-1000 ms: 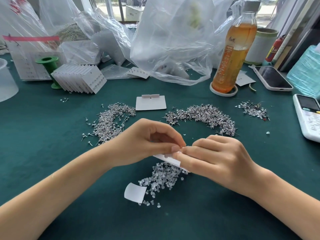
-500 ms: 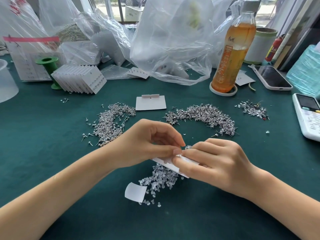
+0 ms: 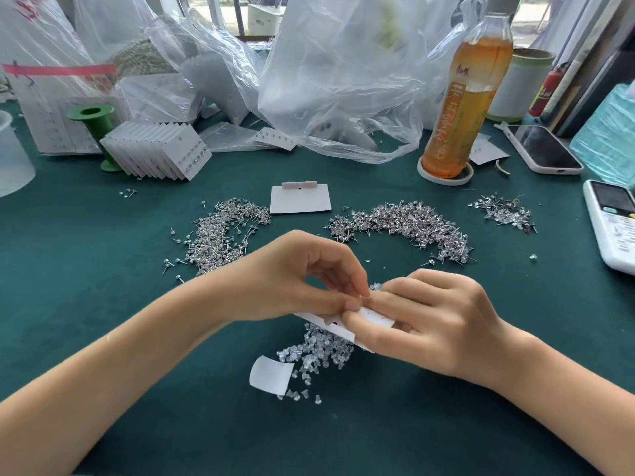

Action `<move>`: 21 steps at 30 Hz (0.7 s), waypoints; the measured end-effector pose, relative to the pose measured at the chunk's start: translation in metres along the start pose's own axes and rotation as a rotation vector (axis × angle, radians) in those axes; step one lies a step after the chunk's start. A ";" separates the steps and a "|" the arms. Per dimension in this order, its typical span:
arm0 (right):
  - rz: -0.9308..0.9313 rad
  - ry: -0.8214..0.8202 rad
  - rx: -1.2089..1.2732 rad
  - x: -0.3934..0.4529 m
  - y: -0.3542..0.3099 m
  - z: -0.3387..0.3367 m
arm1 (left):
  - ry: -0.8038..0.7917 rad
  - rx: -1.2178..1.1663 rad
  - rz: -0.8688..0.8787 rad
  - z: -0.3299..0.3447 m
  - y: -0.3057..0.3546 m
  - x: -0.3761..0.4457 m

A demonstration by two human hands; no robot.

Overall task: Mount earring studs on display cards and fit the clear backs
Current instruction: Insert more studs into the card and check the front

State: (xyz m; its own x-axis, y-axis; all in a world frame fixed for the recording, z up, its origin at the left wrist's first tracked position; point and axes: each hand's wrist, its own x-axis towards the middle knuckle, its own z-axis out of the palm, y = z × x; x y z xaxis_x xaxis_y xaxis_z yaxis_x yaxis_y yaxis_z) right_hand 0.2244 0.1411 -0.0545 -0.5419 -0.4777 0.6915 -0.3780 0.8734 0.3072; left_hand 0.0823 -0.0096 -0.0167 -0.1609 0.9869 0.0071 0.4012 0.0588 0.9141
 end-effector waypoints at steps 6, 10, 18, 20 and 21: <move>0.135 0.030 0.116 0.001 0.008 0.001 | 0.186 -0.155 0.038 0.003 0.002 0.003; 0.704 0.052 0.487 0.001 0.007 0.000 | 0.571 0.130 0.228 0.001 0.002 0.003; 1.245 0.040 1.225 0.014 0.005 -0.003 | 0.414 0.733 0.330 0.014 -0.013 0.003; 1.292 0.032 1.256 0.016 0.004 -0.003 | 0.419 0.769 0.330 0.014 -0.014 0.003; 1.315 0.031 1.265 0.016 0.005 -0.002 | 0.419 0.797 0.334 0.013 -0.015 0.003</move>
State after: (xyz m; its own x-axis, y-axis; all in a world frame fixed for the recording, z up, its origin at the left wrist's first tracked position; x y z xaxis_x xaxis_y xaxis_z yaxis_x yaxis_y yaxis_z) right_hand 0.2159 0.1377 -0.0407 -0.9157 0.3968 0.0629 -0.0504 0.0419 -0.9978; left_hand 0.0879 -0.0053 -0.0357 -0.1746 0.8463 0.5032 0.9552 0.0216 0.2951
